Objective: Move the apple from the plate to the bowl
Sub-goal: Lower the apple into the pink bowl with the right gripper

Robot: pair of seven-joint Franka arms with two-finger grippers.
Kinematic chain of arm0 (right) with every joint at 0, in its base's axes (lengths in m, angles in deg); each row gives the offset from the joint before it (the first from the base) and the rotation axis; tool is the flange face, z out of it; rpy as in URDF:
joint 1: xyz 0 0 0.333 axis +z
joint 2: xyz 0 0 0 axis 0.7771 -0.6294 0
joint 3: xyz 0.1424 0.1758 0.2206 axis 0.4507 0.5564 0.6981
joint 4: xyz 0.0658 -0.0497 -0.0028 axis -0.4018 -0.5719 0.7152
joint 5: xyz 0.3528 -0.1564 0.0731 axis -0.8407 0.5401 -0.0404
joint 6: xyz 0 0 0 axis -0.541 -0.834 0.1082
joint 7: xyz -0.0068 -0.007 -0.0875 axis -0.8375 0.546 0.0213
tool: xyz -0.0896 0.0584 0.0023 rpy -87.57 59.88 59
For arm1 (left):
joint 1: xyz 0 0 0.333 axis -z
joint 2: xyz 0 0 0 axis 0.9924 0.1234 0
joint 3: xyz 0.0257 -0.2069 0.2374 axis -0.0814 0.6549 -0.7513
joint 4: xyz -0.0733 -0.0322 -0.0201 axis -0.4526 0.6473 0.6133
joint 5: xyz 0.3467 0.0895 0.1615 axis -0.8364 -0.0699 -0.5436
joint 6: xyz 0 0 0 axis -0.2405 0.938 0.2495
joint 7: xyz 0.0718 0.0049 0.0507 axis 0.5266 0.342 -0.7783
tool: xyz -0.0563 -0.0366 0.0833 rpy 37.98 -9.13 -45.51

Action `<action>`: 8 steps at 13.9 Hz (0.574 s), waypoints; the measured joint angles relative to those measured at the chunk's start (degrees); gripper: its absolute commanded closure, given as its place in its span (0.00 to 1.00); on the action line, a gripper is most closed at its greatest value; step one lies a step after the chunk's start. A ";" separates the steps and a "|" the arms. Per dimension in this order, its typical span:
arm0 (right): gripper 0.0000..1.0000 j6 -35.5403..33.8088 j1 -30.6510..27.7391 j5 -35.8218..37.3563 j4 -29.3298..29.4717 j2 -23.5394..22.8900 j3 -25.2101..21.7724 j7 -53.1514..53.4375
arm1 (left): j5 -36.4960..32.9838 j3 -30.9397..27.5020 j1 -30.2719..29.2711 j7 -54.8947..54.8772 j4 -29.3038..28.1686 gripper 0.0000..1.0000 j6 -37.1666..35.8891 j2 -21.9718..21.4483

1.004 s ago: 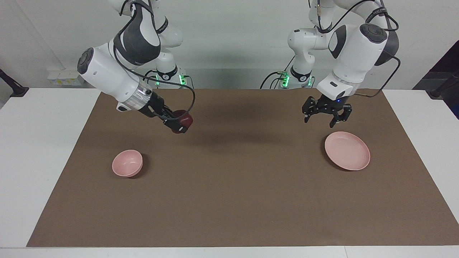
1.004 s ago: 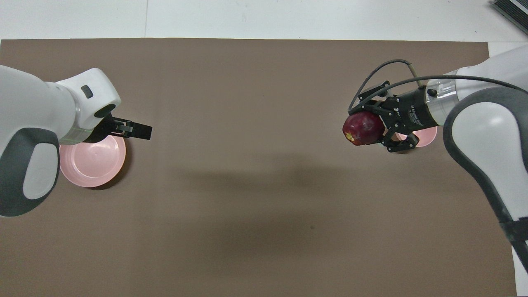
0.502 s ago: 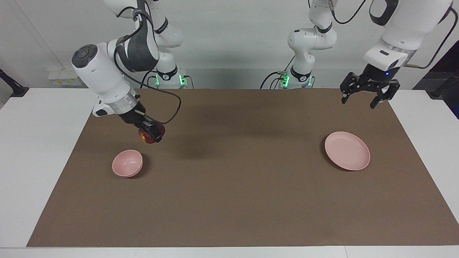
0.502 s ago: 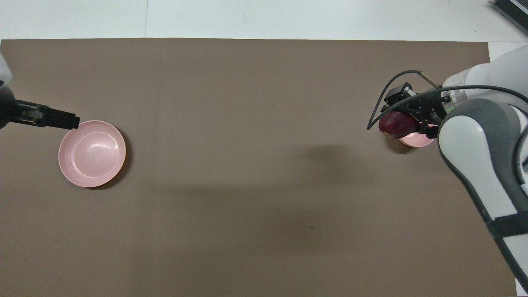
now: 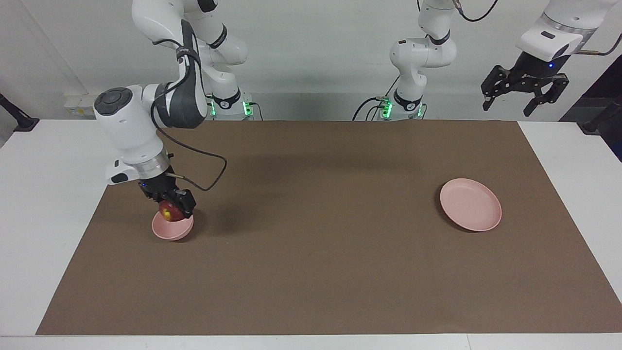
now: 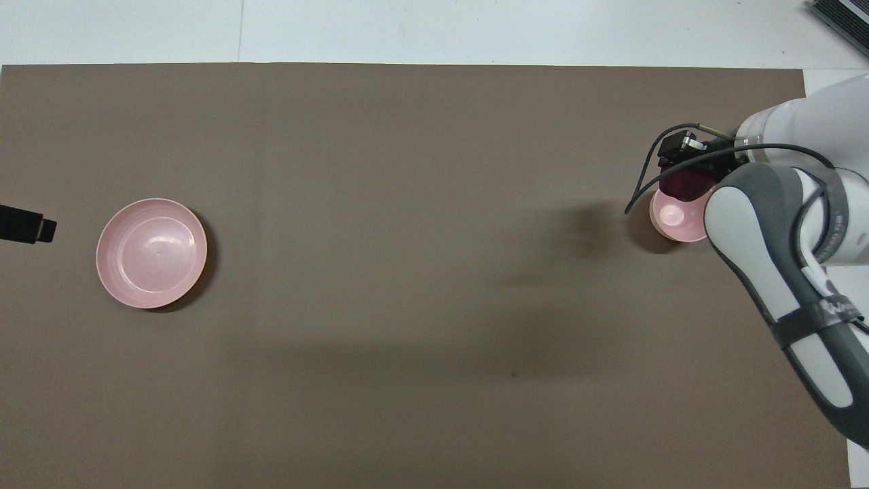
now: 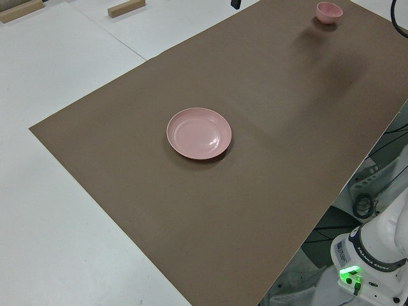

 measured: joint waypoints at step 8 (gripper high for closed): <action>1.00 5.42 -3.75 5.97 0.01 -2.78 -0.05 -7.40 | -2.15 -0.31 0.00 -0.28 3.11 0.00 -3.12 3.55</action>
